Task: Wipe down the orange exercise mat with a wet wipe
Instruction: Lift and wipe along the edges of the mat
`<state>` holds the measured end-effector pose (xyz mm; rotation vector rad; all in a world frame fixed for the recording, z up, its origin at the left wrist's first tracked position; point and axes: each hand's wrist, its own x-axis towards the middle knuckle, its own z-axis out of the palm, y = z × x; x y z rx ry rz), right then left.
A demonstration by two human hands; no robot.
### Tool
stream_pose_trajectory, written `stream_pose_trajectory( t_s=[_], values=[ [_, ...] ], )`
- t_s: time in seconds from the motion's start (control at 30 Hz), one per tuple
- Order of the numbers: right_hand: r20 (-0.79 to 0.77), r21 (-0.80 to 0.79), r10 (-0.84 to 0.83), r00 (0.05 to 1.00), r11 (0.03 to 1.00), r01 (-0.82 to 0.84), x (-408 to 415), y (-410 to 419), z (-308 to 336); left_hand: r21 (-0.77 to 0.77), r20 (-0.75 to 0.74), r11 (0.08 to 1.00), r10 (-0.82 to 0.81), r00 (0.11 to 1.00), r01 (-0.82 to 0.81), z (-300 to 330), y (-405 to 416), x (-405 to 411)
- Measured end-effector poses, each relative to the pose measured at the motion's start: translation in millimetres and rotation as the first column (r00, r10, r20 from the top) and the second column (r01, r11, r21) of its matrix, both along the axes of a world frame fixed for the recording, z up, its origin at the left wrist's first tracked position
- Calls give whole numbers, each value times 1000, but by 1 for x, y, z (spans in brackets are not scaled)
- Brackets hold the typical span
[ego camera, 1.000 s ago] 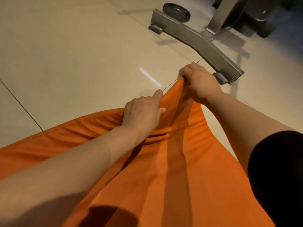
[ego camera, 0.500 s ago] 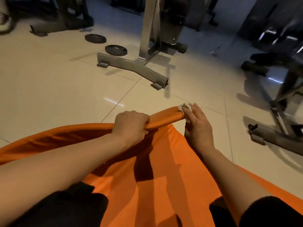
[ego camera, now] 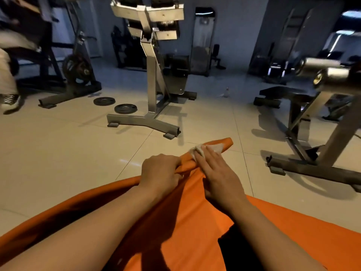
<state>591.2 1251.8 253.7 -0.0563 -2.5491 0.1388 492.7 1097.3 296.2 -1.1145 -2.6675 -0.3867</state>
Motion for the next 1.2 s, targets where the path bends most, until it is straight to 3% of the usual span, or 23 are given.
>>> stream_pose_trajectory(
  t_s=[0.1, 0.17, 0.3, 0.43, 0.57, 0.63, 0.77, 0.83, 0.97, 1.1, 1.2],
  values=[
    [-17, -216, -267, 964, 942, 257, 11, 31, 7, -2, 12, 1000, -16, 1000, 16, -5, -9, 6],
    [4, -221, -232, 973, 948, 227, 11, 23, 8, 26, 19, 1000, 6, 1000, -7, -7, -15, 3],
    [59, -81, 16, 998, 997, -11, 4, -23, 3, 136, 43, 989, 56, 997, -62, 1, -17, -9],
    [-2, 31, -82, 997, 996, 82, -2, -1, 7, 154, 61, 986, 50, 997, -59, 3, -16, -6],
    [-140, -225, -240, 961, 953, 205, -8, 21, 16, 111, 24, 994, 4, 1000, -6, 0, -10, 3],
    [-169, -327, -227, 959, 931, 163, -9, 3, 10, 84, 24, 996, 8, 1000, -10, 0, -10, 4],
    [-50, -1, 112, 992, 994, -112, -8, -48, -3, 109, 48, 993, 37, 998, -42, 5, -18, -2],
    [-89, 85, 57, 994, 995, -49, -14, -41, 0, 127, 66, 991, 33, 997, -42, 7, -21, -4],
    [-250, -170, -231, 940, 966, 193, -17, -16, 6, 119, 80, 993, -2, 997, -7, 4, -16, 1],
    [-172, -3, 29, 985, 1000, -30, -20, -44, -8, 88, 56, 995, 48, 997, -53, 3, -15, -2],
    [-221, 161, 40, 974, 987, -4, -28, -36, -2, 80, 74, 997, 9, 997, -15, 5, -17, -7]
  ],
)
